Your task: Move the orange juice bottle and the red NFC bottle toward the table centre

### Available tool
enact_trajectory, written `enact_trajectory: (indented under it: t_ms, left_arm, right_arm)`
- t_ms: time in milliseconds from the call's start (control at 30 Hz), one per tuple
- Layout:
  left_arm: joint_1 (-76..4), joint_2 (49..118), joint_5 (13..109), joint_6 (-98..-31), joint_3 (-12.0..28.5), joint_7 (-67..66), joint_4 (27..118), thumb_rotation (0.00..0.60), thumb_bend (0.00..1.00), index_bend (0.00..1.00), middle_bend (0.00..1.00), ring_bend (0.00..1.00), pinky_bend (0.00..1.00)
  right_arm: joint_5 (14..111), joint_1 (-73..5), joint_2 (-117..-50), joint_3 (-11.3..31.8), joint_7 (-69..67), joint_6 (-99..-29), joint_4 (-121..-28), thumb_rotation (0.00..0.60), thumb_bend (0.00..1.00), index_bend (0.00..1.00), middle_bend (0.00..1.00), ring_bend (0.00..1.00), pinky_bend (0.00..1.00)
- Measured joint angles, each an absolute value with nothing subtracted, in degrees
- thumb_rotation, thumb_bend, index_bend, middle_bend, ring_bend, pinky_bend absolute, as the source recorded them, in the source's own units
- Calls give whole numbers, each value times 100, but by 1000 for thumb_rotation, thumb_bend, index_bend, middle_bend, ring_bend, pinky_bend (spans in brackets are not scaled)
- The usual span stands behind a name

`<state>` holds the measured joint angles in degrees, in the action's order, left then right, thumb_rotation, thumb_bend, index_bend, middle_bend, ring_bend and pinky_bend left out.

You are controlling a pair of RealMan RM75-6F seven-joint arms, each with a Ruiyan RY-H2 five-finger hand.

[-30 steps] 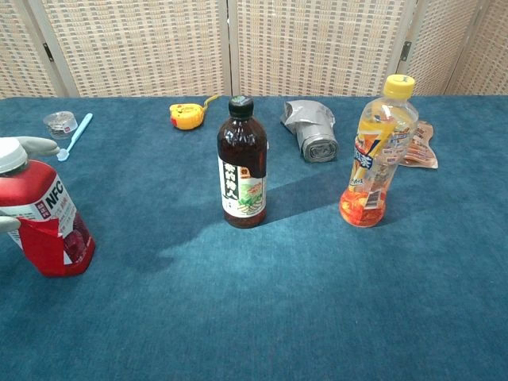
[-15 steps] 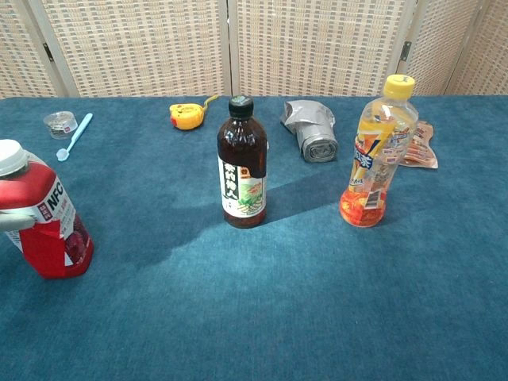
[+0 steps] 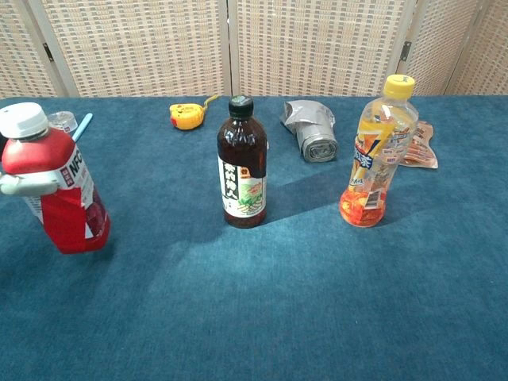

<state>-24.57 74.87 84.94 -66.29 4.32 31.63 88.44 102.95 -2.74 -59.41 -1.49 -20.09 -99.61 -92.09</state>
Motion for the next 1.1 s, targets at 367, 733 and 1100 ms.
enact_trajectory:
  t_ms: [367, 733, 1100]
  left_arm:
    - [-2852, 7581, 8020, -6207, 806, 2611, 8949, 600, 130, 634, 531, 323, 438]
    - [-3174, 7825, 7620, -5892, 1029, 2018, 8760, 600, 130, 621, 531, 324, 439]
    - [-3404, 8111, 7328, -5614, 1162, 1893, 8396, 600, 130, 620, 531, 324, 438]
  right_arm:
    - [10273, -272, -5926, -124, -2054, -9950, -9195, 600, 0, 76, 219, 172, 347]
    - [10235, -278, -5927, -97, -2121, -9935, -9170, 600, 0, 133, 223, 172, 347]
    - [10128, -296, -5899, -56, -2274, -9887, -9114, 600, 0, 133, 226, 171, 347]
